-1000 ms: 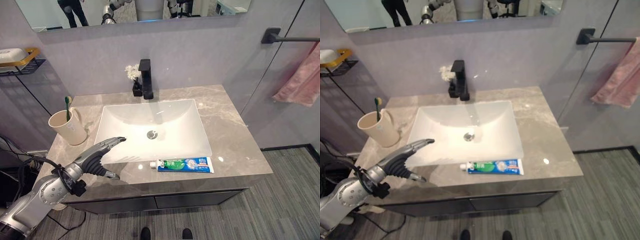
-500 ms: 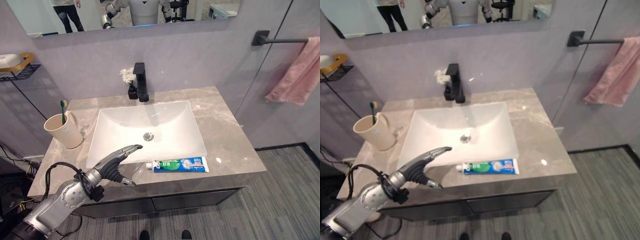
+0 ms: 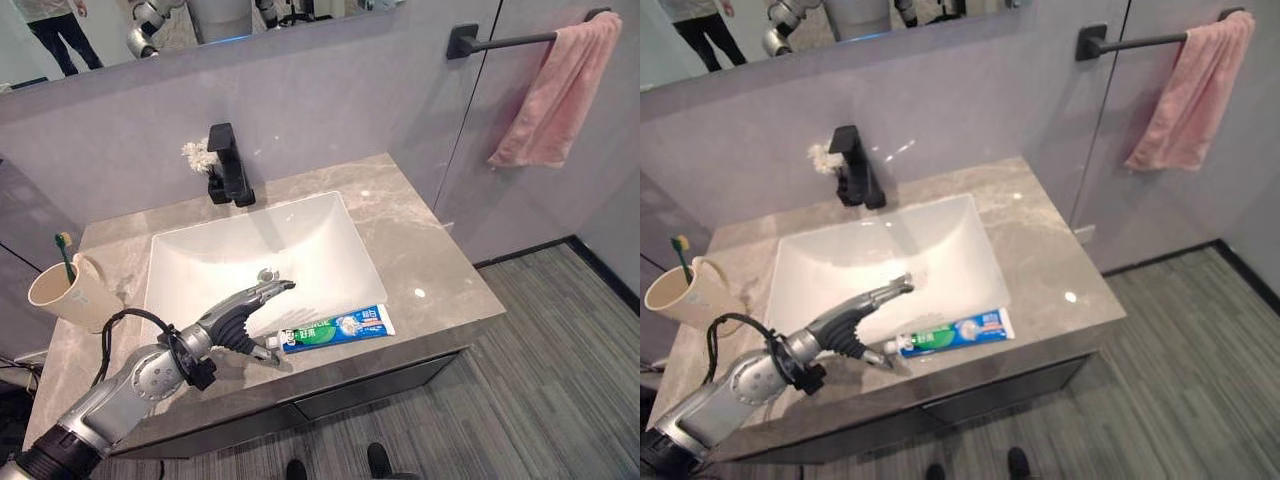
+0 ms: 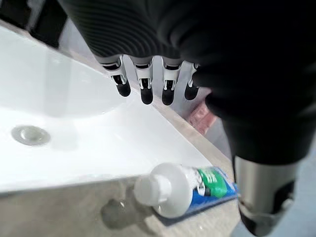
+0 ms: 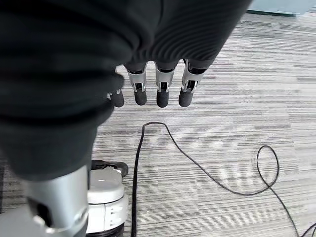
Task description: Put brush and paste in cup on sink, flatten towel.
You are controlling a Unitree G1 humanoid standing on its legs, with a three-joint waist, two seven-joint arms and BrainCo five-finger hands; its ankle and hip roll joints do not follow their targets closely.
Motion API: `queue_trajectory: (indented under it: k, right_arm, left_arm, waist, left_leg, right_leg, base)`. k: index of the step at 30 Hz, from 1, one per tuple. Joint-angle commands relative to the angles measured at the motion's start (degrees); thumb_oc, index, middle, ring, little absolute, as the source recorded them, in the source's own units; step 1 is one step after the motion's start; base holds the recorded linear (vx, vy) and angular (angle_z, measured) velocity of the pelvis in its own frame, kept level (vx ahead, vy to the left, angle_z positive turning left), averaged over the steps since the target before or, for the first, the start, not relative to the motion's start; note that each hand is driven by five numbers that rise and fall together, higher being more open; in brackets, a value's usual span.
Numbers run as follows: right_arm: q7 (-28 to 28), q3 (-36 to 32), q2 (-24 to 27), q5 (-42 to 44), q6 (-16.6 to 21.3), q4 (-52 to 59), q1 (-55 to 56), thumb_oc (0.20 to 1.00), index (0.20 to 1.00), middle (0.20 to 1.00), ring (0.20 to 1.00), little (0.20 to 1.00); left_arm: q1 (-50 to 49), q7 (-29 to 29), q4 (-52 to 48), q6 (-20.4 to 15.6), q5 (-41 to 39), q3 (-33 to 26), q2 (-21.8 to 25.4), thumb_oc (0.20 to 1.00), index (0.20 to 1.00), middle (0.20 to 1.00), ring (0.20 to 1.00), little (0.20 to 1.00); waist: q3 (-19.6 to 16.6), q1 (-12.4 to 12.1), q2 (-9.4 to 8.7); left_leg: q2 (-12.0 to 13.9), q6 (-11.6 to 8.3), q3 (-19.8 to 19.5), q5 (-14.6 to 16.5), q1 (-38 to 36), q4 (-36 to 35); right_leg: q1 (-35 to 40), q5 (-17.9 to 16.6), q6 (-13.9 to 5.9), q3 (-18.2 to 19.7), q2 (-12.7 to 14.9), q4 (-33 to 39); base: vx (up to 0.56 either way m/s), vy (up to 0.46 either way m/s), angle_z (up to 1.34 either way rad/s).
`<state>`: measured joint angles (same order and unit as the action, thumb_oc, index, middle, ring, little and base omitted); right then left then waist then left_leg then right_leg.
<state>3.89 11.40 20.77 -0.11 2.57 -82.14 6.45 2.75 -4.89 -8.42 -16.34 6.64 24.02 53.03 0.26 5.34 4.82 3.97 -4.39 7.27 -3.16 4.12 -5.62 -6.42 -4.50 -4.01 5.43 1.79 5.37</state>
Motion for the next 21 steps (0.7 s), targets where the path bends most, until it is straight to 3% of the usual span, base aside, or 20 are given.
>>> queue_trajectory:
  k: [1, 21]
  right_arm:
    - [-0.2, 1.7, -0.2, 2.3, 0.0, -0.5, -0.5, 1.000, 1.000, 1.000, 1.000, 1.000]
    - [-1.1, 2.3, -0.2, 3.8, 1.2, 1.4, -0.4, 1.000, 1.000, 1.000, 1.000, 1.000]
  left_arm:
    - [5.0, 0.6, -0.6, -1.3, -1.1, -0.4, -1.3, 1.000, 1.000, 1.000, 1.000, 1.000]
    - [4.6, -2.0, 1.7, -0.7, 0.3, 4.3, -0.7, 1.000, 1.000, 1.000, 1.000, 1.000]
  waist:
    - [-0.7, 0.9, -2.26]
    - [-0.2, 0.6, -3.38]
  left_leg:
    - [0.6, -1.05, -2.8, 0.1, 0.4, 0.6]
    - [1.8, -1.47, -2.7, 0.3, 0.1, 0.6]
  right_leg:
    - [-0.3, -1.5, -3.68, 0.6, 2.2, -0.4]
    - [-0.1, -0.8, -3.26, 0.8, 1.1, -0.4]
  base:
    - [0.03, -0.013, -0.20]
    - [0.01, -0.008, -0.02]
